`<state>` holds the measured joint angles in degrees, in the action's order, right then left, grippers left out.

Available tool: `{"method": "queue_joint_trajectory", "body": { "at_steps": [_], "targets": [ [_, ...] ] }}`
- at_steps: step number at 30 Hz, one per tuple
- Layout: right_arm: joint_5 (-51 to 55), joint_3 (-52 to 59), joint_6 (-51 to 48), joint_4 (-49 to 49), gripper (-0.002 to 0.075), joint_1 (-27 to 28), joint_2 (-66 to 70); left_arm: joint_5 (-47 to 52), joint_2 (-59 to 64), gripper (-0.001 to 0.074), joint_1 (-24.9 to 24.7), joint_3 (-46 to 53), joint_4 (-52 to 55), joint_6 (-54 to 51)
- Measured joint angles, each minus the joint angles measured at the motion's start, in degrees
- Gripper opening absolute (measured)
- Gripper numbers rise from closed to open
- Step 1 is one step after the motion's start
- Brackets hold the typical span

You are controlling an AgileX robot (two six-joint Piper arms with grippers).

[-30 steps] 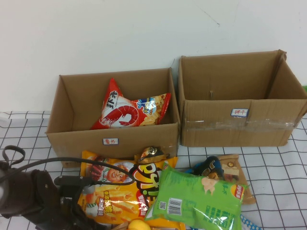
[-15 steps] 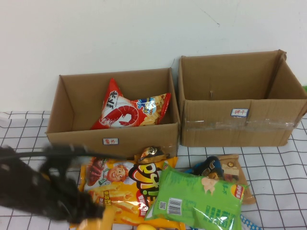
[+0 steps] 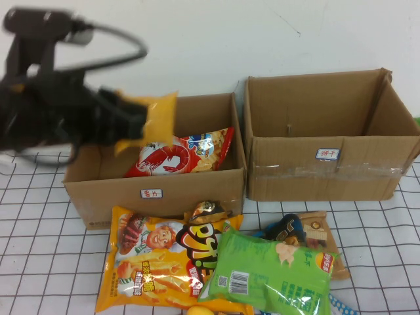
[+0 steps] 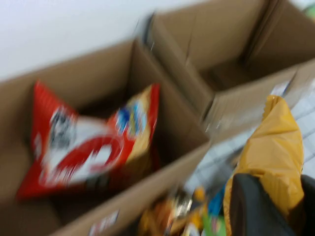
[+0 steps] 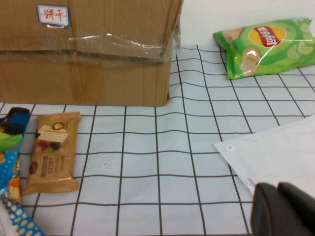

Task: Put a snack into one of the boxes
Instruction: Place the biscuit in the biscuit box

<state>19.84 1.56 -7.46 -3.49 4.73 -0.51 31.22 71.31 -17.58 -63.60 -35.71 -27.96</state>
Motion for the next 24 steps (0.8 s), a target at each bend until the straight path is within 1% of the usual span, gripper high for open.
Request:
{"method": "queue_joint_trajectory", "body": {
  "at_steps": [8,12,17,21,24],
  "targets": [
    [0.0,0.0,0.0,0.0,-0.0001,0.0,0.0,-0.8,14.9,0.0129,0.0,-9.7,-18.1,-16.3],
    [0.0,0.0,0.0,0.0,-0.0001,0.0,0.0,-1.5,23.2,0.0128,-1.4,-15.9,-25.5,-23.5],
    [0.0,0.0,0.0,0.0,-0.0001,0.0,0.0,-2.0,33.9,0.0128,-4.6,-25.0,-28.0,-28.5],
    [0.0,0.0,0.0,0.0,-0.0001,0.0,0.0,-2.2,42.3,0.0128,-6.6,-33.9,-28.5,-29.2],
    [0.0,0.0,0.0,0.0,-0.0001,0.0,0.0,-2.2,48.4,0.0133,-6.7,-39.9,-28.9,-28.9]
  ]
}}
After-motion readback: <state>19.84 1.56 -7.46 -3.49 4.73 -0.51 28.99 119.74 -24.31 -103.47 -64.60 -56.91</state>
